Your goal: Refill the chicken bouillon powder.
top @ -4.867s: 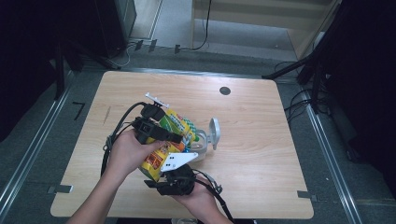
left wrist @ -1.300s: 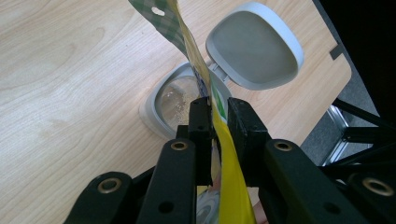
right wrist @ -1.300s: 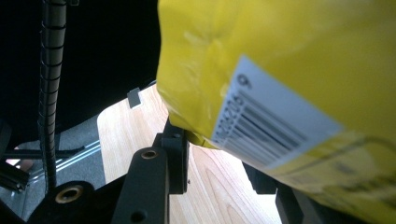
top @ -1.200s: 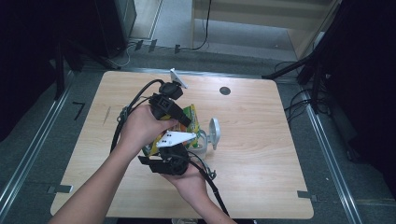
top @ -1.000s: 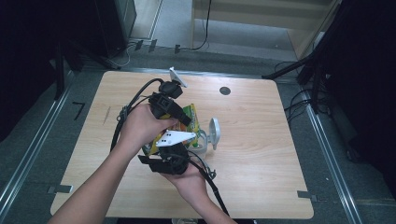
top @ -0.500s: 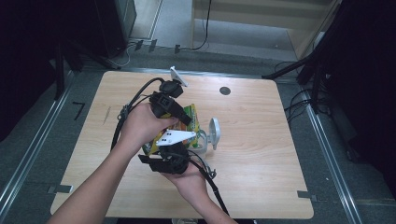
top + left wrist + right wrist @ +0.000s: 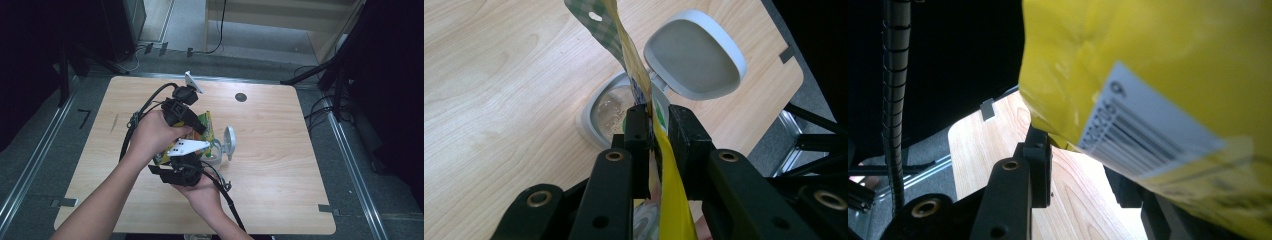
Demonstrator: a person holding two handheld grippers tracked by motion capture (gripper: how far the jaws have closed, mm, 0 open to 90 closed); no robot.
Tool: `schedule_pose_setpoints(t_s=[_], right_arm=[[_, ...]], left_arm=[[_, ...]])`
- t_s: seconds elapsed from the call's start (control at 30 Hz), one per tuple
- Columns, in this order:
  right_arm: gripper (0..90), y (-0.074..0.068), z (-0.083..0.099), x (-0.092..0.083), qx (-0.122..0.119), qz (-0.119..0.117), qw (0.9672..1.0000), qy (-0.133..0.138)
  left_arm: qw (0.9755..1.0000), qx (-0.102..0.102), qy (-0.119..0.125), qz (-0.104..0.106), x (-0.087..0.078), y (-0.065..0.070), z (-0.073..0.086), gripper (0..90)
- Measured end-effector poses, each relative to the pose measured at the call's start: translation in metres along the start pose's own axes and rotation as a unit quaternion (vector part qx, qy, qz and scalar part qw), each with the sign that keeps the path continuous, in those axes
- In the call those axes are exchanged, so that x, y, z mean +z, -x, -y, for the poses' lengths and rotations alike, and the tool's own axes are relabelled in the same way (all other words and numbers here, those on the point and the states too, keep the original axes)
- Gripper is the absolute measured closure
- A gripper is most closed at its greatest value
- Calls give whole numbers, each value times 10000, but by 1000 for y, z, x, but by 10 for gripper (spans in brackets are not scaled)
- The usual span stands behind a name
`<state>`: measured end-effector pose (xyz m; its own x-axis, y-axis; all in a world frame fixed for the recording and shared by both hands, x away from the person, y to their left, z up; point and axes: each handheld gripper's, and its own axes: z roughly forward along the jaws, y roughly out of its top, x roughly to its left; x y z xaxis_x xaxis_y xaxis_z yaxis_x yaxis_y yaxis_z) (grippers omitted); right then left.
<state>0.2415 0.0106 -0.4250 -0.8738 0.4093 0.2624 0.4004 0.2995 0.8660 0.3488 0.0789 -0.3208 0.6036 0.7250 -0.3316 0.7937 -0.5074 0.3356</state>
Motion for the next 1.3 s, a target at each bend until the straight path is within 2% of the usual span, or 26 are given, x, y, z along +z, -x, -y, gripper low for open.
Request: schedule_pose_setpoints(t_s=[0.13, 0.17, 0.27, 0.53, 0.77, 0.9, 1.3], right_arm=[[655, 0, 0, 0, -1, -43, 10000, 7], [626, -1, 0, 0, -50, 30, 10000, -4], [647, -5, 0, -1, -230, 123, 9996, -51], [653, -3, -1, -3, -153, 122, 9998, -58], [660, -3, -3, -4, -124, 123, 9998, -76], [655, -1, -5, -4, -20, 58, 10000, -55], [675, -2, -7, -3, -81, 119, 9999, -66]], left_arm=[[10000, 47, -26, -31, 0, 1, -1, 804], [10000, 41, -22, -27, 0, 1, -1, 807], [10000, 29, -73, -42, 2, 1, -3, 813], [10000, 13, -62, 37, 3, -1, -6, 811], [9998, -95, -85, 118, 4, -5, -9, 812], [9998, -101, -108, 101, 4, -7, -11, 812], [9997, -168, -85, 134, 2, -11, -12, 813]])
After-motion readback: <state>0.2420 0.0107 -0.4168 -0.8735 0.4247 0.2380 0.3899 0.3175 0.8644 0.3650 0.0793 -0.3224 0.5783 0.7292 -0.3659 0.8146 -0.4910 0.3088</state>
